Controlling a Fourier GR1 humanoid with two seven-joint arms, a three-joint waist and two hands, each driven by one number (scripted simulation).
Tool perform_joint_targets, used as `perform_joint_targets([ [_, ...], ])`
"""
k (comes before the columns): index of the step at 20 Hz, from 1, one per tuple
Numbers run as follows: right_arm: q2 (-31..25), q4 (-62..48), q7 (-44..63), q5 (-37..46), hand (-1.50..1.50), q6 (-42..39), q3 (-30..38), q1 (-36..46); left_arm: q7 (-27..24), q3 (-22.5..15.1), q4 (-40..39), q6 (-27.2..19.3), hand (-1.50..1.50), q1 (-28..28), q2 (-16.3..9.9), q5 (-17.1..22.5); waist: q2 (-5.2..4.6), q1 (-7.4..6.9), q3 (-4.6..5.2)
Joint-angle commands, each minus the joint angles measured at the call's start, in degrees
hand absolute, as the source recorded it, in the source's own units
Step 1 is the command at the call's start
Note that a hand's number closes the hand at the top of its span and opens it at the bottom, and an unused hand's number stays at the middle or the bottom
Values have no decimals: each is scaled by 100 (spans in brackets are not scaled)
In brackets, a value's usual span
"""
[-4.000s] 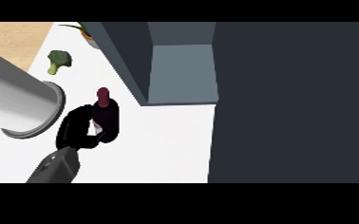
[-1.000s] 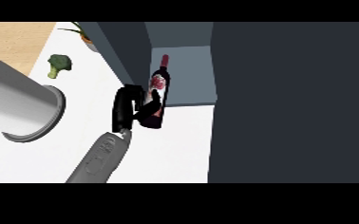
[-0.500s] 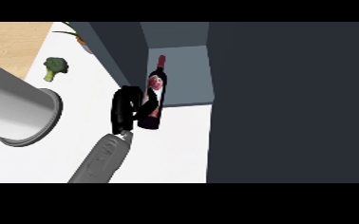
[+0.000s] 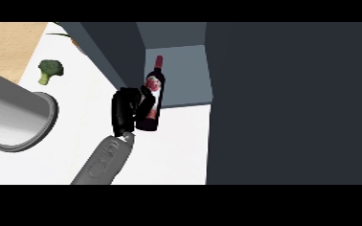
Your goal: Pick up the wine, place it into the cabinet and close the cabinet
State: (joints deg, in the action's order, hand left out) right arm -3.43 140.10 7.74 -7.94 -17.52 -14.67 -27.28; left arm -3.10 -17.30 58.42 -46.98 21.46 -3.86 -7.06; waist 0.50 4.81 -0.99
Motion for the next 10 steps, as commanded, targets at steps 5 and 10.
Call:
perform_joint_targets([
  [5,26,152,101,-324,-150,-57,-112,-55,344,168,-1008,301,150,1517,64,-28,-206,271,101],
  [10,2,213,176,-383,-150,-85,-65,72,287,-276,-1124,123,150,1460,-96,-509,-222,315,95],
])
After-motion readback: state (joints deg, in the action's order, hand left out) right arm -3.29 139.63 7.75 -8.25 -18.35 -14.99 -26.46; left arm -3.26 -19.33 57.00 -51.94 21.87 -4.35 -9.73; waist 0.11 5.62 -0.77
